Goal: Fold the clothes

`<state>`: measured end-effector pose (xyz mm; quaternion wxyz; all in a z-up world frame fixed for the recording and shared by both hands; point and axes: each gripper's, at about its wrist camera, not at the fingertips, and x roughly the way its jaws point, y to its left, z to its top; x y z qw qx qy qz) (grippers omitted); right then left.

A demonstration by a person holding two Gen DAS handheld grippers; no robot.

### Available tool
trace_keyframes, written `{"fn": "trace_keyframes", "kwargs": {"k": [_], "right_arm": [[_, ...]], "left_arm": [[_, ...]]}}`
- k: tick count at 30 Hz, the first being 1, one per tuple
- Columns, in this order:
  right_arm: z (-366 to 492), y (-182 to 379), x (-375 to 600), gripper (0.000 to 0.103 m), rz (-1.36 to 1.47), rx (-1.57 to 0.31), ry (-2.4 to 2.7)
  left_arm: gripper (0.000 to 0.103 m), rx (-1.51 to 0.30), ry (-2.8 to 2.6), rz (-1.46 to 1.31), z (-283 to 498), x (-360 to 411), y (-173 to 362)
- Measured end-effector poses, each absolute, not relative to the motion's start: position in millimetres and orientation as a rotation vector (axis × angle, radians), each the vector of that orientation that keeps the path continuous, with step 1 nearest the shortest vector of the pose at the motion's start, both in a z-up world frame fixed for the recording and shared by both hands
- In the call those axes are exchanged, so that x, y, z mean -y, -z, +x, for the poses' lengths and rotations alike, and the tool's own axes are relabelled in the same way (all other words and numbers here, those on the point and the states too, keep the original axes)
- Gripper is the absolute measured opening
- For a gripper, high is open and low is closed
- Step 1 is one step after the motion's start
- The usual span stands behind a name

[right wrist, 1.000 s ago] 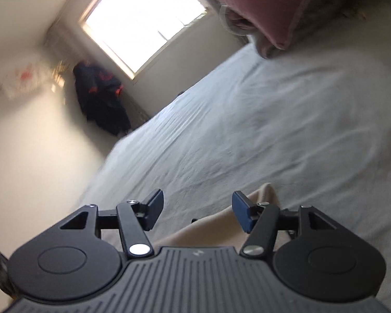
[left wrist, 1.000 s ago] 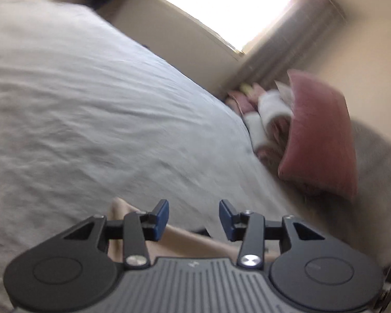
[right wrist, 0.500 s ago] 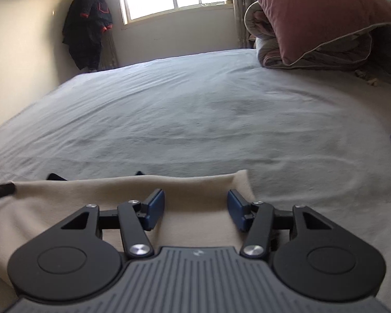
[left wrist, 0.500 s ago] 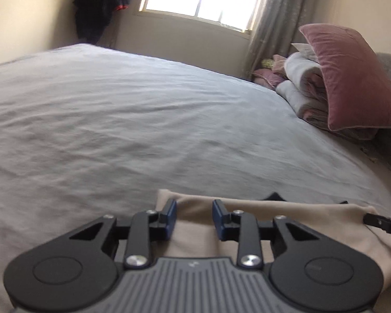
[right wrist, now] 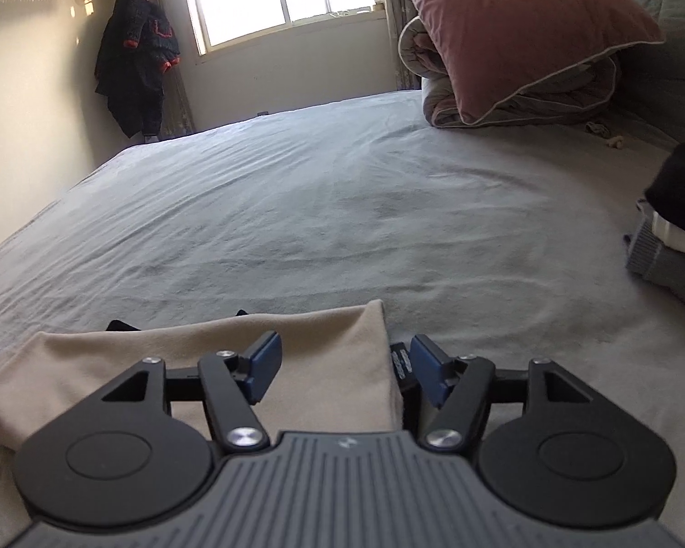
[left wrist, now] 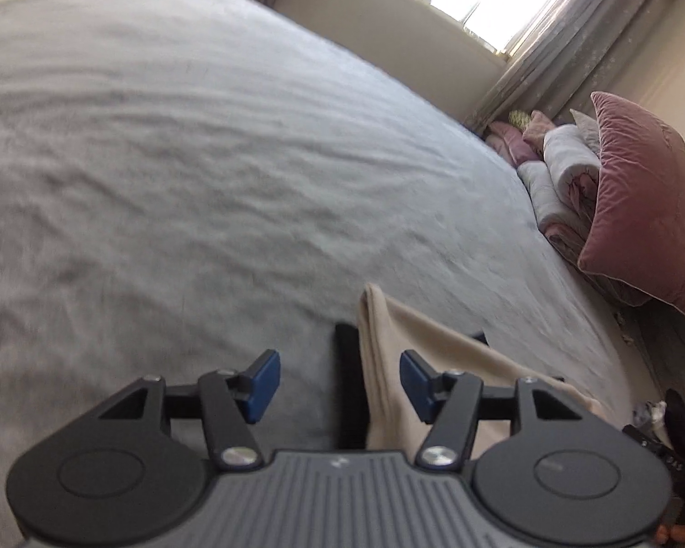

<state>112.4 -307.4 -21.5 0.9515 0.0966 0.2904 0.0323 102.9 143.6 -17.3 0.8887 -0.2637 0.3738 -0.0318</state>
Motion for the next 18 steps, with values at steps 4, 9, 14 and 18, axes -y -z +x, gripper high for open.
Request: {"fn": "trace_keyframes", "kwargs": {"k": [4, 9, 14, 18], "right_arm": [[98, 18, 323, 0.071, 0.304, -0.621, -0.024], [83, 23, 341, 0.072, 0.5, -0.691, 0.028], [66, 44, 349, 0.072, 0.763, -0.772, 0.039], [60, 64, 339, 0.072, 0.924, -0.755, -0.015]], "left_arm": [[0.074, -0.845, 0.128, -0.6, 90, -134, 18], [0.079, -0.953, 0.113, -0.732, 81, -127, 29], [0.077, -0.967, 0.109, -0.923, 69, -117, 54], [0.069, -0.846, 0.033, -1.003, 62, -105, 63]]}}
